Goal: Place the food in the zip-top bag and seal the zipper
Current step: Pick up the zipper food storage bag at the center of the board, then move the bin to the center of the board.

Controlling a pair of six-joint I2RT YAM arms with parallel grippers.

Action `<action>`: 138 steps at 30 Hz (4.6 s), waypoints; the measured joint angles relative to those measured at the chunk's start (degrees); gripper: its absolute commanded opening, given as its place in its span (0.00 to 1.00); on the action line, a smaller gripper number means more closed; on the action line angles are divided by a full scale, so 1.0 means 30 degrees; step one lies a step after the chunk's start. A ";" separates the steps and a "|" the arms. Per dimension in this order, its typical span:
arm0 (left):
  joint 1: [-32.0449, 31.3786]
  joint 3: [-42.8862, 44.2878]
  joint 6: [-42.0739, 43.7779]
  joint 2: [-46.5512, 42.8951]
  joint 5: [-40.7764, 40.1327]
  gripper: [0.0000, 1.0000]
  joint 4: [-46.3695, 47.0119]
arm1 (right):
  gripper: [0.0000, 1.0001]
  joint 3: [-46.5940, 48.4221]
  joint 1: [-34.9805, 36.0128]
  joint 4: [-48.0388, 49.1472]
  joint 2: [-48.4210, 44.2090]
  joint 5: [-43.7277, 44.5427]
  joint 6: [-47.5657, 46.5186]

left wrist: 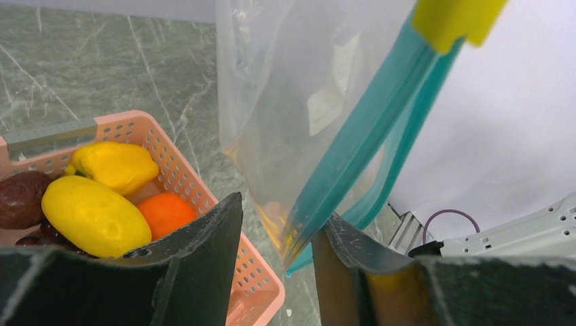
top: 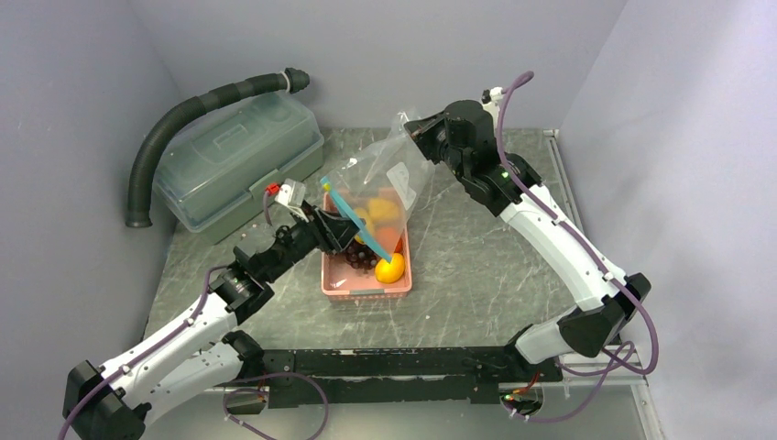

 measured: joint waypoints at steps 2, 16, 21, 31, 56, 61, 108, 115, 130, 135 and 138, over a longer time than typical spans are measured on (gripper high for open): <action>0.0000 0.0000 -0.0007 0.0000 0.0000 0.36 0.0211 | 0.00 -0.0044 0.0000 0.0073 0.0029 0.0000 0.0073; 0.0000 -0.0087 0.0146 -0.0670 -0.0197 0.00 0.0270 | 0.00 -0.0794 0.0044 0.0532 0.0095 0.0000 0.0678; 0.0000 -0.0051 0.0510 -0.1508 -0.0743 0.00 -0.0627 | 0.04 -0.1166 0.0087 0.0641 0.0095 -0.0029 0.0699; 0.0000 0.2616 0.2171 -0.1428 -0.2426 0.00 -0.5049 | 0.55 -0.1647 0.0087 0.1377 0.0095 -0.0794 0.0539; 0.0000 1.1642 0.6149 0.0219 -0.6732 0.00 -1.7165 | 0.62 -0.2397 -0.0423 0.0437 -0.0612 -0.1013 -0.4495; 0.0000 1.2728 0.6666 0.0619 -0.7242 0.00 -1.8935 | 0.62 -0.2645 -0.0437 -0.0022 -0.0670 -0.1042 -0.6339; 0.0000 1.5963 0.5945 0.1800 -1.3311 0.00 -2.8057 | 0.12 -0.8320 0.1384 -0.1166 0.5005 -0.2324 -1.1642; 0.0000 1.5081 0.5770 0.1807 -1.3231 0.00 -2.7962 | 0.00 -0.8320 0.1406 -0.1100 0.5078 -0.1749 -1.1635; 0.0000 1.3522 0.5457 0.1676 -1.2845 0.00 -2.7081 | 0.00 -0.8561 -0.2127 -0.2069 0.4619 -0.0991 -1.4098; 0.0000 1.3282 0.5464 0.1545 -1.2830 0.00 -2.6731 | 0.00 -0.8648 -0.3351 -0.2171 0.4583 -0.0991 -1.5307; 0.0000 1.3070 0.5464 0.1421 -1.2779 0.00 -2.6534 | 0.05 -0.8670 -0.3672 -0.2186 0.4568 -0.0998 -1.5773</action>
